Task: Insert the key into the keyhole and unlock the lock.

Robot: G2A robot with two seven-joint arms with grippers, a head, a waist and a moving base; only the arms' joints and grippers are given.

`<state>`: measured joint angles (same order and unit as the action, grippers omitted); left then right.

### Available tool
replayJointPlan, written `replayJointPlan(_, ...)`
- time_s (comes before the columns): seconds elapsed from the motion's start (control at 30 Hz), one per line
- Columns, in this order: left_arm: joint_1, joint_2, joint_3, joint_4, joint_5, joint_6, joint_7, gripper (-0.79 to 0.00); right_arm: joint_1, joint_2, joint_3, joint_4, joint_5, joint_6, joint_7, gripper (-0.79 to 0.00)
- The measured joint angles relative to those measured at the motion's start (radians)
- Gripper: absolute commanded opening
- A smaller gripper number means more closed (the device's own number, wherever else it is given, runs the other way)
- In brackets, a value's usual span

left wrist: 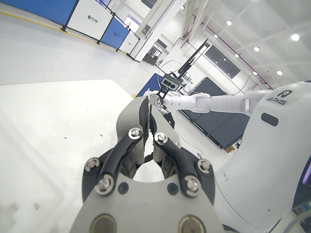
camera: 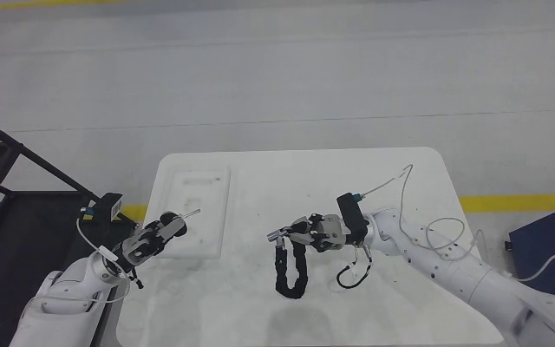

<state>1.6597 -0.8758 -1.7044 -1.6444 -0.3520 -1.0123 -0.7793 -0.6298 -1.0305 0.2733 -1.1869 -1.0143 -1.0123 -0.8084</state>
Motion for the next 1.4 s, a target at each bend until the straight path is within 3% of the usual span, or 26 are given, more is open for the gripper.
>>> replayJointPlan(0.43,0.000,0.000,0.000,0.000,0.000,0.000,0.000,-0.785,-0.085,-0.011,0.001,-0.034,0.189,0.000,0.001,-0.785)
replayJointPlan(0.83,0.000,0.000,0.000,0.000,0.000,0.000,0.000,-0.785,-0.070,-0.035,-0.085,0.026,0.420,0.000,0.001,-0.785)
replayJointPlan(1.03,0.003,-0.001,0.004,-0.003,-0.001,0.003,0.002,-0.785,-0.055,-0.042,-0.101,0.022,0.436,0.000,0.001,-0.785)
replayJointPlan(1.2,0.011,-0.005,0.069,-0.047,-0.022,0.110,0.007,-0.785,-0.055,-0.042,-0.101,0.023,0.437,0.000,0.001,-0.785)
replayJointPlan(1.4,-0.021,-0.003,0.142,-0.077,-0.164,0.278,-0.103,-0.785,-0.055,-0.042,-0.101,0.023,0.437,0.000,0.001,-0.785)
